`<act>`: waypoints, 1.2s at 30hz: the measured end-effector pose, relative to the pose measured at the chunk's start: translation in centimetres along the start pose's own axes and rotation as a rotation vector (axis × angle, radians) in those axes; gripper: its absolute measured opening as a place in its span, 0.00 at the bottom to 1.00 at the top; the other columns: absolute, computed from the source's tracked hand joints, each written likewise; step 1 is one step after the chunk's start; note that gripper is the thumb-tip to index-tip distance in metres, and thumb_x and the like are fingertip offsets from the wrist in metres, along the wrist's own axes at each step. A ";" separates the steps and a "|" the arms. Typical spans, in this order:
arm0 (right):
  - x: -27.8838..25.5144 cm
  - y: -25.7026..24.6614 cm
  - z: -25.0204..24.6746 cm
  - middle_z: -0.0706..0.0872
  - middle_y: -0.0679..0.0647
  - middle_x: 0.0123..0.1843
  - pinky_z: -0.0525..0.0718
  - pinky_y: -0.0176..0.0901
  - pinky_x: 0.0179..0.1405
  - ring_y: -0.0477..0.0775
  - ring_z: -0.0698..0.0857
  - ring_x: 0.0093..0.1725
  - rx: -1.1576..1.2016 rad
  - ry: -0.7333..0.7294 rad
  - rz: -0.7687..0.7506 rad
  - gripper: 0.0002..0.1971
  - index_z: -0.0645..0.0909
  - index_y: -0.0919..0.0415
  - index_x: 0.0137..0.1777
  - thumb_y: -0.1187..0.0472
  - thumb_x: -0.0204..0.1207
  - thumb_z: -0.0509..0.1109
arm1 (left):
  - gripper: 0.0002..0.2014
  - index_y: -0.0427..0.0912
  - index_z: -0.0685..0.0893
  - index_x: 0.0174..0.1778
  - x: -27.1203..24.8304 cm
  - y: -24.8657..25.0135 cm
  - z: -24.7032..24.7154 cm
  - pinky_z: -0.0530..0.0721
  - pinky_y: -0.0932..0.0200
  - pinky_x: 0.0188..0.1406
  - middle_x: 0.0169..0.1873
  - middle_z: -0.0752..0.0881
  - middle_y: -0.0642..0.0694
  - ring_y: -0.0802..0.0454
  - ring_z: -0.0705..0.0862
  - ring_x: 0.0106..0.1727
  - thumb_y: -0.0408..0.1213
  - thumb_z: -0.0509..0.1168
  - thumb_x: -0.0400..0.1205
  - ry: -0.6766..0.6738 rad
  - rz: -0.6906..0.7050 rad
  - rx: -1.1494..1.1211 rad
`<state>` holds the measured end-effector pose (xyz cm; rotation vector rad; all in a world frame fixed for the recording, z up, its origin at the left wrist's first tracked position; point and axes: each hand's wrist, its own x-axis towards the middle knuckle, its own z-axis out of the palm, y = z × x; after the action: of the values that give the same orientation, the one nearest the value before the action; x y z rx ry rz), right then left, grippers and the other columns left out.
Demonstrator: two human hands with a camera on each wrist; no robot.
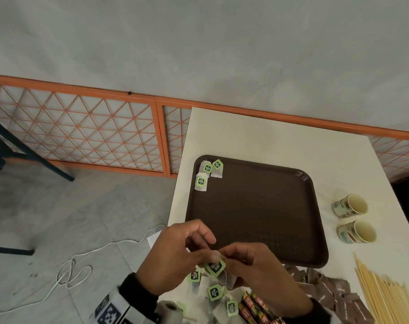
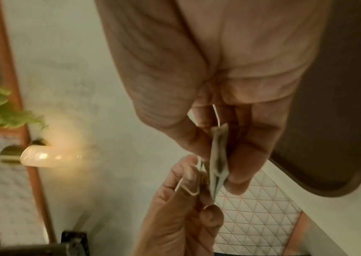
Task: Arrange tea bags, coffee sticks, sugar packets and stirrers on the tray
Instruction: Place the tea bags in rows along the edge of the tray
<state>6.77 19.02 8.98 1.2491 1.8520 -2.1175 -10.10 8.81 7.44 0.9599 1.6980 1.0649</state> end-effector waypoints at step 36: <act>25.5 0.9 -6.6 0.92 0.56 0.36 0.88 0.40 0.33 0.47 0.87 0.25 -0.209 0.541 0.251 0.07 0.89 0.62 0.42 0.60 0.70 0.81 | 0.08 0.49 0.84 0.43 3.0 -9.2 -2.4 0.84 0.70 0.40 0.35 0.90 0.55 0.58 0.90 0.37 0.48 0.70 0.80 0.171 -0.384 0.150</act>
<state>-6.35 35.72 -6.60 2.0121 1.8912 -1.5115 -14.59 7.88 -1.37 0.6093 2.0261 0.7898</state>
